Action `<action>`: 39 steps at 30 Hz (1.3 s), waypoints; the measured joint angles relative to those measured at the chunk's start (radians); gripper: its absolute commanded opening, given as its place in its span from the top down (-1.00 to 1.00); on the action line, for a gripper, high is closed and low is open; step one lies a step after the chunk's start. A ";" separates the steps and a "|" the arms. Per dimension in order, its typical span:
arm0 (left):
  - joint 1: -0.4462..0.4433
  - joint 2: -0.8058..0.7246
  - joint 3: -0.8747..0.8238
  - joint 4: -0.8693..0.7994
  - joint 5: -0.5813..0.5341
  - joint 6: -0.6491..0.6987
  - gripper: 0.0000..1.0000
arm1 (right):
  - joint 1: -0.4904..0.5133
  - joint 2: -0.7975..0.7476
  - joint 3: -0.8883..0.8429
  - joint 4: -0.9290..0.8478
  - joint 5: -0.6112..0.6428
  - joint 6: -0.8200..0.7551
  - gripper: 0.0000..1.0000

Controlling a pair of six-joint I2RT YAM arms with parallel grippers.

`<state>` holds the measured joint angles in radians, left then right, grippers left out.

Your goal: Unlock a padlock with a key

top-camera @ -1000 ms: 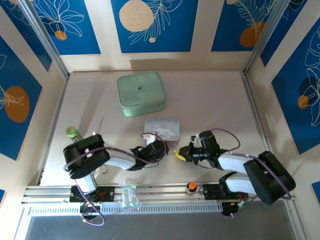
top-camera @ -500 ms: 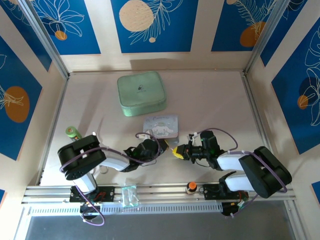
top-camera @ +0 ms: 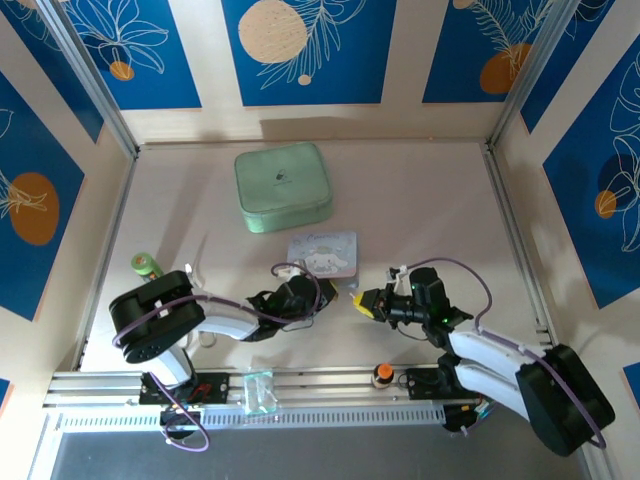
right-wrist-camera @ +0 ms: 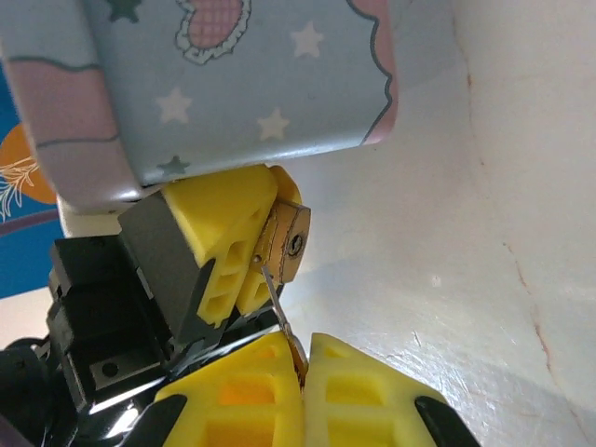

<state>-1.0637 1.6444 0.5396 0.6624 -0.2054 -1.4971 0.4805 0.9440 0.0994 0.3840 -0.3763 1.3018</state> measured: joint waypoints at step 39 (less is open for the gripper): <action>0.004 -0.112 0.045 -0.053 0.028 -0.026 1.00 | 0.031 0.012 0.019 0.136 -0.043 0.037 1.00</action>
<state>-1.0599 1.5326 0.5850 0.6090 -0.1772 -1.5230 0.5110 0.9562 0.1181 0.5201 -0.4198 1.3388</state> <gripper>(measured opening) 0.122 0.046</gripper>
